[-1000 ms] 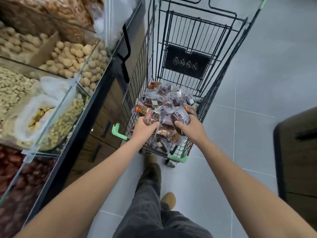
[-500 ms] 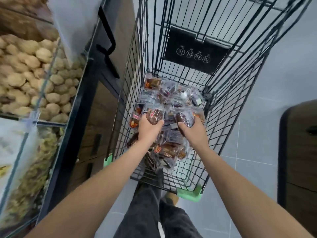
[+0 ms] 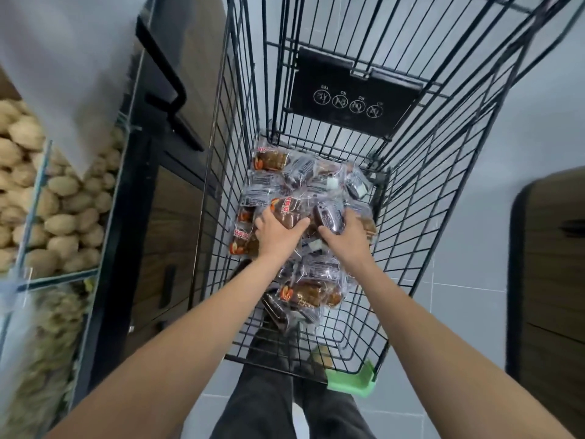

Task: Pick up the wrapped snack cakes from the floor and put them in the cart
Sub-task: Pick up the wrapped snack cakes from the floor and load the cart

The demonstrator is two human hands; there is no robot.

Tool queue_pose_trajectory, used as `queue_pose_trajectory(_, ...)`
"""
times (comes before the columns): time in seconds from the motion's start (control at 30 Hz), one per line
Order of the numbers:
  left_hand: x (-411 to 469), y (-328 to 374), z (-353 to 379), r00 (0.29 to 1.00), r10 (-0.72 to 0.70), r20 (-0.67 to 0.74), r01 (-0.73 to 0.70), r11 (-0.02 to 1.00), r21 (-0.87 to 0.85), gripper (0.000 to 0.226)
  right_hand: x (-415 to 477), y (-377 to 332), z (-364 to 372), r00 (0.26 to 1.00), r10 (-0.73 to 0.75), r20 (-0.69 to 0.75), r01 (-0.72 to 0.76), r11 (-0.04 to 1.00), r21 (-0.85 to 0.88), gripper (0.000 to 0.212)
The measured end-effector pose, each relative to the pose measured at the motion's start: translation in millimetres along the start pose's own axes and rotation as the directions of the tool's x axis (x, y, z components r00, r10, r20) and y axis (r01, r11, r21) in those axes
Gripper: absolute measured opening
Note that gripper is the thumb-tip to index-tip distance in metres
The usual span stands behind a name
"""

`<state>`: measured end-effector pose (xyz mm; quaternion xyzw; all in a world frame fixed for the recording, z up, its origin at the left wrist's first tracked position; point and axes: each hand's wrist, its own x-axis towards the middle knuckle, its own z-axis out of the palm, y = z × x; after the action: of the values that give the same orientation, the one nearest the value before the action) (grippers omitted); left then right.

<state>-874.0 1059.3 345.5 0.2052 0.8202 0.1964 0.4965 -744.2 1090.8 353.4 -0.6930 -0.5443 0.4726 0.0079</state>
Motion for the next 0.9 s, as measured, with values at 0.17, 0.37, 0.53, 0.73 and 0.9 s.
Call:
queue_pose_trajectory(0.17, -22, 6, -4, 1.000, 0.026, 0.016, -0.027, 1.000, 0.005, 0.090, -15, -2, -20, 0.992, -0.127, 0.026, 0.127, 0.992, -0.011, 0.058)
queue_pose_trajectory(0.37, -68, 29, -17, 0.987, 0.159, -0.033, -0.161, 0.986, -0.050, 0.080, -49, -28, -68, 0.935, -0.327, 0.139, 0.337, 0.940, -0.058, 0.061)
queue_pose_trajectory(0.53, -136, 39, -39, 0.918, 0.342, -0.203, -0.369, 0.923, -0.113, 0.076, -99, -52, -112, 0.827, -0.534, 0.175, 0.539, 0.842, 0.023, 0.050)
queue_pose_trajectory(0.73, -254, 20, -74, 0.797, 0.395, -0.457, -0.498, 0.858, -0.127, 0.069, -196, -77, -154, 0.579, -0.749, 0.321, 0.791, 0.612, 0.001, 0.051)
queue_pose_trajectory(0.9, -359, -2, -110, 0.717, 0.343, -0.606, -0.520, 0.843, -0.137, 0.065, -294, -102, -161, 0.375, -0.820, 0.433, 0.899, 0.436, 0.049, 0.048)
